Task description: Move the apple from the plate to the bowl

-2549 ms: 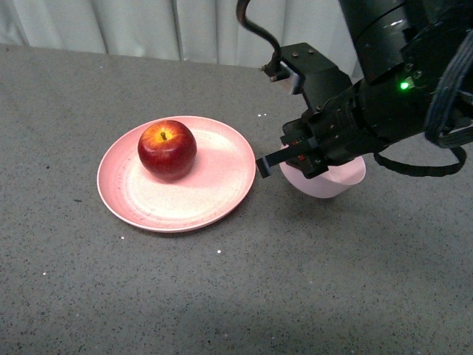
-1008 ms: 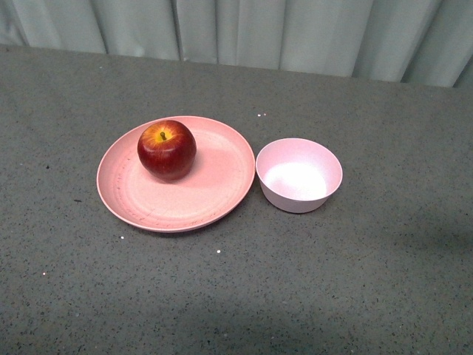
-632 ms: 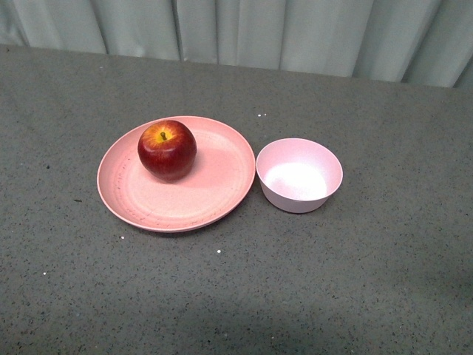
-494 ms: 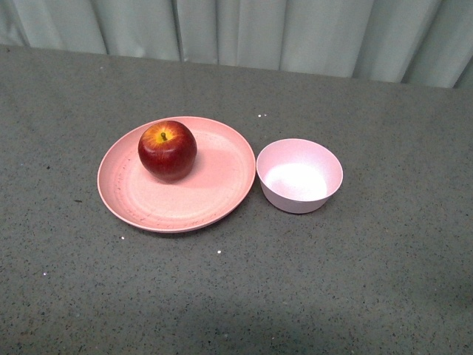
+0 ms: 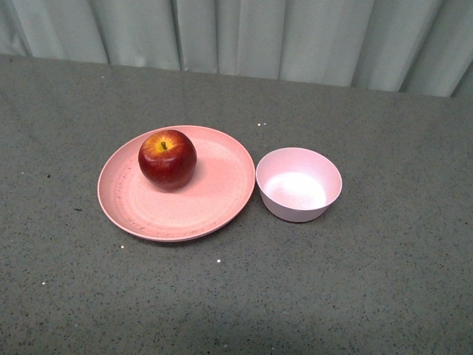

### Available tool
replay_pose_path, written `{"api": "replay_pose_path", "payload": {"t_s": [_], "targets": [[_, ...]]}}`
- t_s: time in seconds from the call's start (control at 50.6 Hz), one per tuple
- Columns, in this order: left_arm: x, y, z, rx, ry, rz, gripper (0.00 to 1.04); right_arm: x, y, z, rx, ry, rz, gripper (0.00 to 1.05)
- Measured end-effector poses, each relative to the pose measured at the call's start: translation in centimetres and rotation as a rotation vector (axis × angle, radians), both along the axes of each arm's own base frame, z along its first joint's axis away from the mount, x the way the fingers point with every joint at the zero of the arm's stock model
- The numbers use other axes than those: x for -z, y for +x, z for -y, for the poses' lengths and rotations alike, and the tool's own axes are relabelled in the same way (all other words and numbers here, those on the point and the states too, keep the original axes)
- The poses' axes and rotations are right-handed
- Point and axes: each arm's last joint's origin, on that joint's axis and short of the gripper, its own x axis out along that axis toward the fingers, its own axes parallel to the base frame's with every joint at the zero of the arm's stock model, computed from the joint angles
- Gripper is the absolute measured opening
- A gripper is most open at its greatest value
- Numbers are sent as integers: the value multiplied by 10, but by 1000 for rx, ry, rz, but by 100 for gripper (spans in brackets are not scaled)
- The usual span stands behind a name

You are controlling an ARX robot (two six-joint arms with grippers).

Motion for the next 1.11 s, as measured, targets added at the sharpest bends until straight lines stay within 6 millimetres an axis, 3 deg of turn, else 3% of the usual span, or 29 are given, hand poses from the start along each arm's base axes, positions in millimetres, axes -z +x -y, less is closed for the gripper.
{"api": "replay_pose_path", "payload": {"t_s": [1.106], "targets": [[0, 0, 0, 0, 0, 0, 98, 0, -35, 0, -2, 0, 6, 1]]}}
